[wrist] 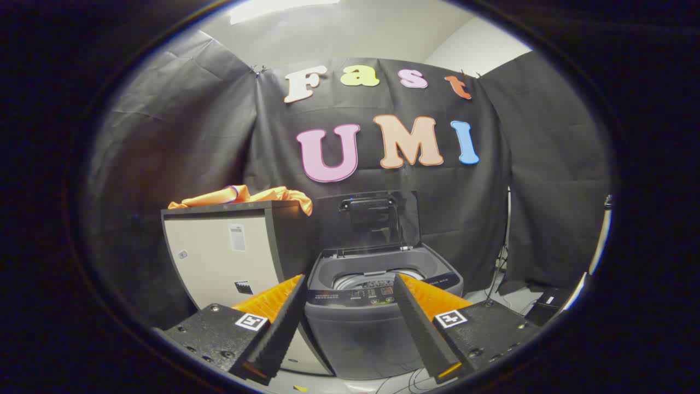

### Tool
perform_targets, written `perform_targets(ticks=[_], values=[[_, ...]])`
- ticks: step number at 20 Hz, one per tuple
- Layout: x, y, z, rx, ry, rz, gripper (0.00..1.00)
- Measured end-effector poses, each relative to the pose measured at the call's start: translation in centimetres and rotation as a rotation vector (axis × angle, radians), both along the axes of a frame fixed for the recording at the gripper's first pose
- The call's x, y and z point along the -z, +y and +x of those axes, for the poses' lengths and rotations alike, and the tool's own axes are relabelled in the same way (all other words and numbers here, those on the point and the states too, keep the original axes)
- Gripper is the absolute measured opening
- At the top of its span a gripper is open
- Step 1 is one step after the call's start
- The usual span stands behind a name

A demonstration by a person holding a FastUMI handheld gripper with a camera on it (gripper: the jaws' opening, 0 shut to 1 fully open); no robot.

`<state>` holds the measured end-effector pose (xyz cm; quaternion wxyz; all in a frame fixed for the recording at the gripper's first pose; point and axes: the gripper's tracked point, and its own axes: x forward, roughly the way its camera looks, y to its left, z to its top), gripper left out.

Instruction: Put the clothes into the washing machine and then close the washing machine lid.

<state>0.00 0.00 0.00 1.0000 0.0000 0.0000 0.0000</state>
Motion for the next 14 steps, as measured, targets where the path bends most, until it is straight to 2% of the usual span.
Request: perform_targets(ticks=[7, 14], values=[[-2.3, 2.1, 0.3, -0.006, -0.022, -0.02, 0.97], [-8.3, 7.3, 1.9, 0.02, -0.067, 0.0, 0.96]])
